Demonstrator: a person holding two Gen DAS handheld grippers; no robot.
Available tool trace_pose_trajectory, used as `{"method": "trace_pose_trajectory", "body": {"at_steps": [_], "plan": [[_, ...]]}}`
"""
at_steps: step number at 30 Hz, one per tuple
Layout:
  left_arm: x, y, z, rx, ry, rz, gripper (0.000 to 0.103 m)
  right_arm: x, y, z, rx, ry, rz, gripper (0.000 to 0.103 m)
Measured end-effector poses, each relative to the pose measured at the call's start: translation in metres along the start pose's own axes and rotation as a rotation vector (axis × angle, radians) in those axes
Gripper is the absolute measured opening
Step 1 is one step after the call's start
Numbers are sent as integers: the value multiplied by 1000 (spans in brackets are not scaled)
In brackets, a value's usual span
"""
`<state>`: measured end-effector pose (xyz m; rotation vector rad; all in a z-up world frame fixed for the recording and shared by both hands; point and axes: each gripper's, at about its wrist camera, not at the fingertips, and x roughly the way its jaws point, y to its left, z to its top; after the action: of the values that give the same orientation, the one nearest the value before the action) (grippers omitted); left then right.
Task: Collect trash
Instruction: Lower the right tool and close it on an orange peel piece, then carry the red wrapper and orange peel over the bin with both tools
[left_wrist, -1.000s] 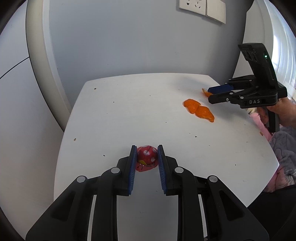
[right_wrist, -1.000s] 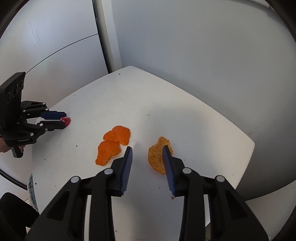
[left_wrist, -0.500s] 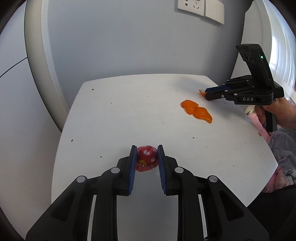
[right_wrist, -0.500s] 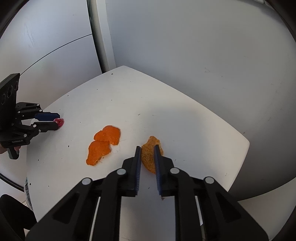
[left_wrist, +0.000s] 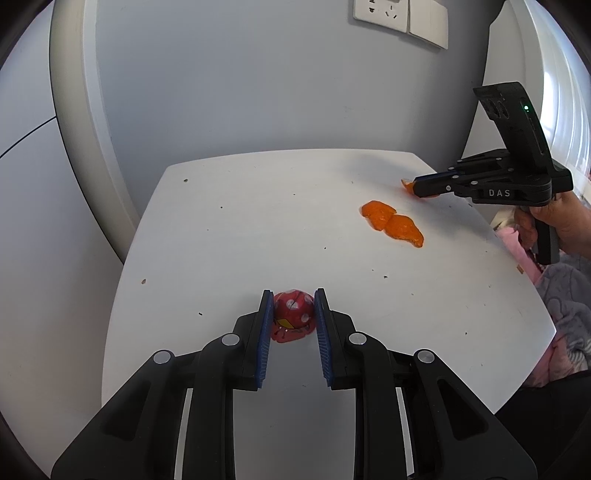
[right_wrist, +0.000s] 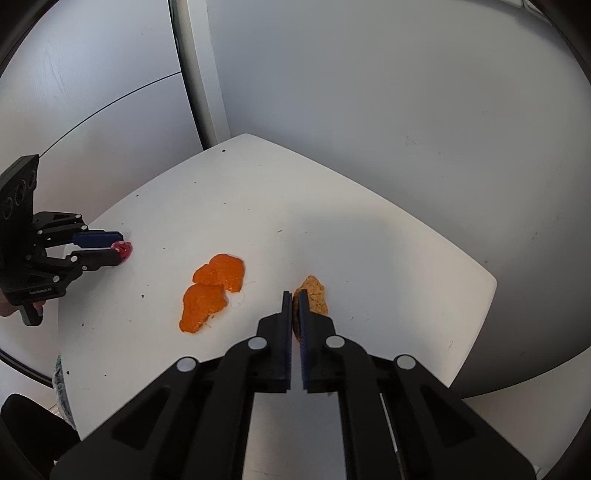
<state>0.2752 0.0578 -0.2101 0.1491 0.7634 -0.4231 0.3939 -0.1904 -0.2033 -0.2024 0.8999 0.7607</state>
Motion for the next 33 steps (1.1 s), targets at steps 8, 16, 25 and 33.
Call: {"method": "trace_pose_trajectory", "body": {"at_steps": [8,16,25,33], "plan": [[-17,-7,5,8,-28,8,20,-20,9,8,19,-33,61,6],[-54,-21,9,14,-53,37,20,-41,48,18,-25,-66,148,6],[-105,-41,-3,5,-74,87,20,-62,107,20,-100,-86,245,6],[-150,-51,-25,-28,-88,142,20,-78,159,16,-164,-102,318,6]]}}
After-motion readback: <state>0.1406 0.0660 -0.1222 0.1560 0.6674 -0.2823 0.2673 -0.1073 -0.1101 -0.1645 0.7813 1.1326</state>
